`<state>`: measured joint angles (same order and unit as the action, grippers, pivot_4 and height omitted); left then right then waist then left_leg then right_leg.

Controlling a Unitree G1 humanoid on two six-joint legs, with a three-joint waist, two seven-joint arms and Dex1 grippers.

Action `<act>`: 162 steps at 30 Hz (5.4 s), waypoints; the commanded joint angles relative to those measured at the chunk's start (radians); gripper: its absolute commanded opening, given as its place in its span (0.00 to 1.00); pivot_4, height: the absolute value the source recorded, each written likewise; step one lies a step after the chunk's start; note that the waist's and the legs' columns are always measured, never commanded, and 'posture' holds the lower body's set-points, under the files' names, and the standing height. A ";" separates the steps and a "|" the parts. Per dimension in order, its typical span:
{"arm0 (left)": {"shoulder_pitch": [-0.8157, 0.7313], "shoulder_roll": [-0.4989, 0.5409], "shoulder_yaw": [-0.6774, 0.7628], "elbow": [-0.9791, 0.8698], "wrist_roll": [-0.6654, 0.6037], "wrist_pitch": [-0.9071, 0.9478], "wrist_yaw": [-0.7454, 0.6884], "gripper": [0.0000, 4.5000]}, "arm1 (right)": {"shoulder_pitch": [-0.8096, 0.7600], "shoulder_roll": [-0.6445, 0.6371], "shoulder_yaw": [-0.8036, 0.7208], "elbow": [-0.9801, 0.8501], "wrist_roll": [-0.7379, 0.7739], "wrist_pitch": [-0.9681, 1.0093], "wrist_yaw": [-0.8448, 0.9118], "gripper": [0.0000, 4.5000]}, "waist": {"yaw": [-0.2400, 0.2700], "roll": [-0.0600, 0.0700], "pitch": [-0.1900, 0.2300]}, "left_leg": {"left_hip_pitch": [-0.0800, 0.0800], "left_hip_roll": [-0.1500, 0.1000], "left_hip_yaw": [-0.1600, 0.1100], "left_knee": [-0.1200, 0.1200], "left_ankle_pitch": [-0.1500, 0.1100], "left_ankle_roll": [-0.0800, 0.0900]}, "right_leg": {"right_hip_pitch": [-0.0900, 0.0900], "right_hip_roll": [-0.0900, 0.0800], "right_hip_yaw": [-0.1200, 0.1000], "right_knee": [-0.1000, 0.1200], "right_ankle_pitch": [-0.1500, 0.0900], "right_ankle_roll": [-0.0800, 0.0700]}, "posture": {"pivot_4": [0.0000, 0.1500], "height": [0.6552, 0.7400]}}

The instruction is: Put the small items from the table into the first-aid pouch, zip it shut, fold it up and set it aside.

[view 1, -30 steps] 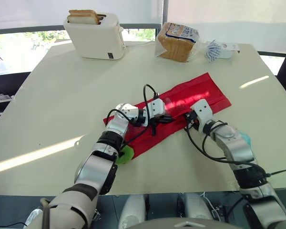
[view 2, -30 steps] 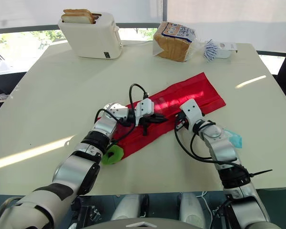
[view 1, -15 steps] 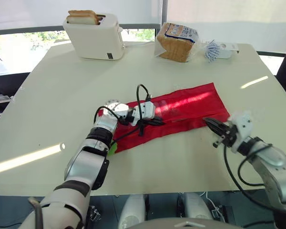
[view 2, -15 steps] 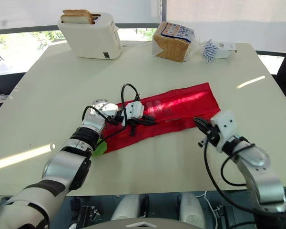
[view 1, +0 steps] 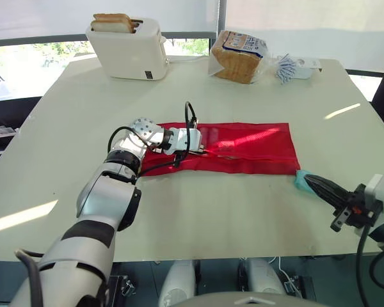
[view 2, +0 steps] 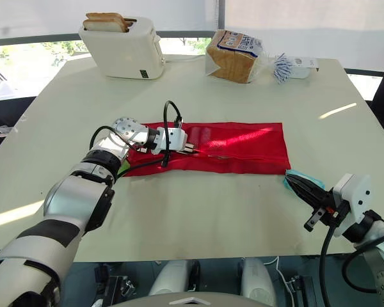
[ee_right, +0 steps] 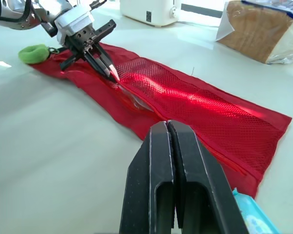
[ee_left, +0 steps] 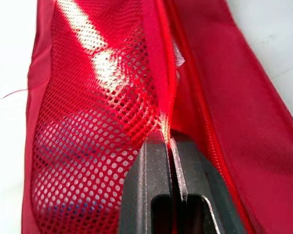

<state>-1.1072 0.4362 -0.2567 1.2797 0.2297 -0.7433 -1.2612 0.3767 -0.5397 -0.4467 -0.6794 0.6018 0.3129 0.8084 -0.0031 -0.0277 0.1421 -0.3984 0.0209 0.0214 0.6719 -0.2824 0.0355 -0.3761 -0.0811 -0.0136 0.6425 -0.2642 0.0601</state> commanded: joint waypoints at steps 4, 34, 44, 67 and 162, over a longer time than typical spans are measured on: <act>-0.018 -0.005 0.126 -0.038 -0.169 0.099 -0.223 0.62 | 0.069 -0.029 -0.145 -0.069 0.136 -0.006 0.015 0.65 | 0.002 0.000 0.000 | 0.000 0.000 0.000 0.000 0.000 0.000 | 0.000 0.000 0.000 0.000 0.000 0.000 | 1.00 1.00; 0.102 -0.363 -0.028 -0.361 -0.079 0.534 0.281 0.99 | 0.169 -0.046 -0.195 -0.095 0.206 0.004 -0.038 1.00 | 0.020 0.000 0.000 | -0.001 -0.002 -0.001 0.001 0.000 0.000 | 0.001 0.000 0.001 -0.001 0.000 0.000 | 1.00 1.00; -0.040 -0.458 -0.082 -0.138 0.030 0.472 0.455 0.99 | 0.245 -0.017 -0.196 -0.103 0.126 -0.008 -0.074 1.00 | 0.018 0.000 0.000 | 0.000 -0.002 -0.001 0.001 0.000 0.000 | 0.001 0.000 0.001 -0.001 0.000 0.000 | 1.00 1.00; -0.033 -0.415 -0.057 -0.139 0.033 0.415 0.455 0.20 | 0.250 0.016 -0.185 -0.096 0.087 -0.052 -0.085 1.00 | 0.017 0.000 0.000 | 0.000 -0.001 -0.001 0.001 0.000 0.000 | 0.001 0.000 0.001 -0.001 0.000 0.000 | 1.00 1.00; 0.349 -0.365 -0.096 -0.870 -0.236 0.919 0.283 0.02 | -0.443 -0.398 0.272 0.930 -0.359 -0.310 0.396 1.00 | 0.018 0.005 -0.003 | 0.001 -0.002 0.000 0.002 0.003 -0.004 | 0.001 0.001 0.005 -0.001 0.000 0.000 | 1.00 1.00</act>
<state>-0.7311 0.0845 -0.3625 0.4154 0.0108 0.2036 -0.9772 -0.0586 -0.9176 -0.1712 0.2477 0.2453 0.0107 1.1868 0.0152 -0.0227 0.1394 -0.3978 0.0190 0.0220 0.6741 -0.2798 0.0311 -0.3749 -0.0799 -0.0082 0.6419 -0.2643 0.0601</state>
